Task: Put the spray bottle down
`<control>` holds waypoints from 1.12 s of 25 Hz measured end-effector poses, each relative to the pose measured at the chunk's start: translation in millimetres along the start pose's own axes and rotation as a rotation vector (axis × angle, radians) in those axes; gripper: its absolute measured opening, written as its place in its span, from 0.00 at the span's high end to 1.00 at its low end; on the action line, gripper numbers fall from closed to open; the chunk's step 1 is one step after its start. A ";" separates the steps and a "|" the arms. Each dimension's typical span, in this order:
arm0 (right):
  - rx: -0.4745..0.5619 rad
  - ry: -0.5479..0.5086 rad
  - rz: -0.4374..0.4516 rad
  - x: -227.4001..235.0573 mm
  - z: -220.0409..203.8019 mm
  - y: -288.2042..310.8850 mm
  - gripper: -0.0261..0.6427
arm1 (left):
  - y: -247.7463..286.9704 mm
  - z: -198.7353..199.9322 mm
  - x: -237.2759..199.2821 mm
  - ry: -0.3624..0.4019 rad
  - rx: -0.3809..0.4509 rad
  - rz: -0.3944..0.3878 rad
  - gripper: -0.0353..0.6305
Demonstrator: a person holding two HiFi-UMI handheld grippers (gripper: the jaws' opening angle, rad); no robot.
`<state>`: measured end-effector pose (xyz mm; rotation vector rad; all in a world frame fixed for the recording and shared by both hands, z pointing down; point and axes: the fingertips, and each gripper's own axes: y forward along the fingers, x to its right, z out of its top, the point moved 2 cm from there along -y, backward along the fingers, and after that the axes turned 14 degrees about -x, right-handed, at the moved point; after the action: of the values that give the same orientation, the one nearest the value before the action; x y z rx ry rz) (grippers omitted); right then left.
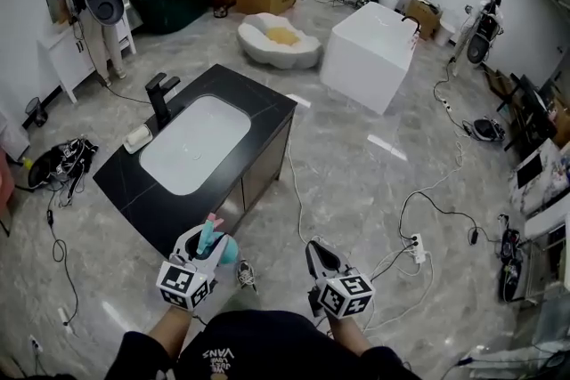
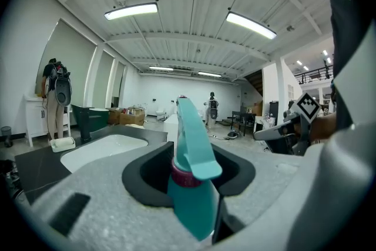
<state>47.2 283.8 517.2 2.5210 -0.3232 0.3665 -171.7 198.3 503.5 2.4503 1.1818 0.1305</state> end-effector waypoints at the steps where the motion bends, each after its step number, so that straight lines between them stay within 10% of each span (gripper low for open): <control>1: 0.000 -0.001 -0.004 4.0 9.1 8.6 0.96 | 8.6 5.9 -8.7 -0.004 0.003 -0.001 0.70; 14: 0.017 -0.013 -0.056 24.4 111.1 120.2 0.96 | 92.6 72.1 -119.3 -0.018 0.051 -0.041 0.70; 28: -0.044 -0.039 -0.053 9.9 133.3 183.7 0.96 | 102.7 57.2 -178.6 -0.103 0.050 -0.020 0.71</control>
<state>25.7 58.0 505.3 2.4905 -0.2758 0.2861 -195.6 -14.1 509.8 2.4559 1.1777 -0.0314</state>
